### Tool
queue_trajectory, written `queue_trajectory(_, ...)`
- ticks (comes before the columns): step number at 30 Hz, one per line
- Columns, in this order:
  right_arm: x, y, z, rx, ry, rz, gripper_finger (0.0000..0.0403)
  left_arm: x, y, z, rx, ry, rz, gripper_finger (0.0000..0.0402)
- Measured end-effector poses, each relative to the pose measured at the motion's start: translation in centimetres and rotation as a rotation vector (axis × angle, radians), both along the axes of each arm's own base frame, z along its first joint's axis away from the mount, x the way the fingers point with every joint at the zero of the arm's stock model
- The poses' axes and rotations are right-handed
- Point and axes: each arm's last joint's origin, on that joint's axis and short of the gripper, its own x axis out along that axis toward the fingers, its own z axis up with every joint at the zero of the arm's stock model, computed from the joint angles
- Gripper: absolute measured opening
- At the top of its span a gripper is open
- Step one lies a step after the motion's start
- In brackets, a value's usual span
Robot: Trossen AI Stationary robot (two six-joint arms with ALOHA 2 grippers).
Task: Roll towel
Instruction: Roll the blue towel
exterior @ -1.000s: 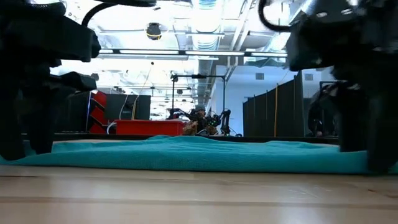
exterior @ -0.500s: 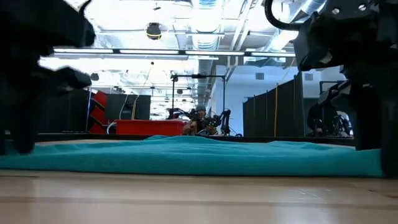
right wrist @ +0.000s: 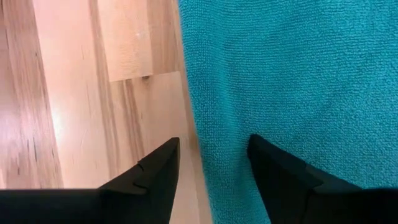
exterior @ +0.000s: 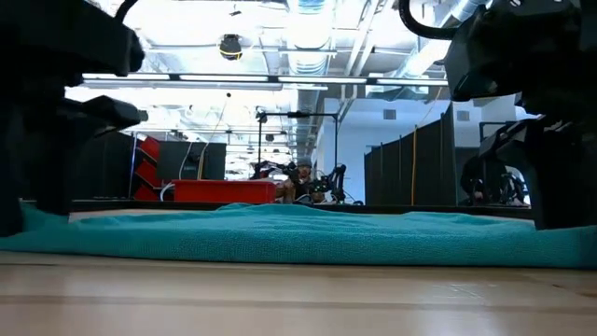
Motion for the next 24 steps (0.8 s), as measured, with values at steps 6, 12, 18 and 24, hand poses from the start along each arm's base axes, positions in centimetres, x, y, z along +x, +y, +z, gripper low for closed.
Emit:
queue_trajectory(6,-0.4,0.6,-0.2,-0.021,-0.001,0.016,0.0174,-0.8,0.6,-1.0,0.034,0.011,0.034,0.0104)
queue_trajectory(12,-0.8,0.6,-0.3,-0.022,0.028,-0.025,0.0136,-1.0,0.8,-1.3,0.033,-0.012,0.09,0.0048)
queue_trajectory(18,-1.1,1.0,-0.3,0.005,0.048,-0.06,0.0023,-1.0,0.1,-1.3,0.014,-0.052,0.097,0.0005)
queue_trajectory(24,-1.6,3.1,-0.1,0.11,-0.002,-0.105,0.0003,-1.6,-0.7,-1.3,-0.025,-0.057,0.137,0.0004)
